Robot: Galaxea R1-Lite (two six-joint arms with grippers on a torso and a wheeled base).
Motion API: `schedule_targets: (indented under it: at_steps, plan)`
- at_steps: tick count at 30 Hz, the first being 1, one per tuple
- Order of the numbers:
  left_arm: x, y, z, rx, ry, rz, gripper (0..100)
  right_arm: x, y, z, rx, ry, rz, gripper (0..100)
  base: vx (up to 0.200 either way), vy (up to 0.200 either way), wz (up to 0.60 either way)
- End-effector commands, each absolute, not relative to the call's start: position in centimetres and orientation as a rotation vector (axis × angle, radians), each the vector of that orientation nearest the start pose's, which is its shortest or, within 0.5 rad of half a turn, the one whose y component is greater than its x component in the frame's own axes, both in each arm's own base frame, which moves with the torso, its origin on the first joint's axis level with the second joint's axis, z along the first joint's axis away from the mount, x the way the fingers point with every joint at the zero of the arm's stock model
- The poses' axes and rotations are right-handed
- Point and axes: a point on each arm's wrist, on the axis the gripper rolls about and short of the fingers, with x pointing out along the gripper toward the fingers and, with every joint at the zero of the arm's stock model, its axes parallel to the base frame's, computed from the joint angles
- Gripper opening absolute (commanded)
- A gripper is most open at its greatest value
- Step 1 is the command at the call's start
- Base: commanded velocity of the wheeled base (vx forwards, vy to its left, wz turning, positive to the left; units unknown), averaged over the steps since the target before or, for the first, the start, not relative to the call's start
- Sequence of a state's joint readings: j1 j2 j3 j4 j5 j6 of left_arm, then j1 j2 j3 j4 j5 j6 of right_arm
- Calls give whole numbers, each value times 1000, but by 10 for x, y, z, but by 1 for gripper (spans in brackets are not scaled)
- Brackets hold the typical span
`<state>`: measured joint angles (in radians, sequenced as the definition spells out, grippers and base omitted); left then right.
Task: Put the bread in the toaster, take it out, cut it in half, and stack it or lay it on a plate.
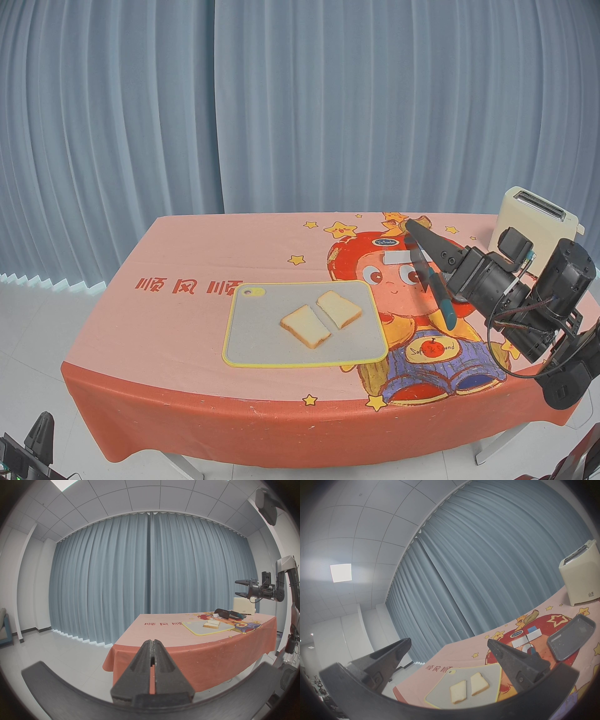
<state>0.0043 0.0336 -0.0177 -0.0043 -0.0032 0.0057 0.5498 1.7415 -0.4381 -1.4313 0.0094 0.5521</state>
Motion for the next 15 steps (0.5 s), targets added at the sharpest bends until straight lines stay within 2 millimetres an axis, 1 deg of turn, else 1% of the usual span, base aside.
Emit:
schedule_targets:
  at_steps: [1, 2, 8, 15]
  plan:
    - [-20, 0, 77, 6, 31, 1, 0, 233, 147, 163, 562, 42, 590, 100, 0, 0, 0]
    - [-20, 0, 77, 6, 31, 1, 0, 236, 152, 165, 539, 64, 590, 100, 0, 0, 0]
    - [-20, 0, 77, 6, 29, 1, 0, 250, 160, 175, 512, 121, 555, 100, 0, 0, 0]
    - [-20, 0, 77, 6, 31, 3, 0, 256, 170, 178, 453, 170, 503, 100, 0, 0, 0]
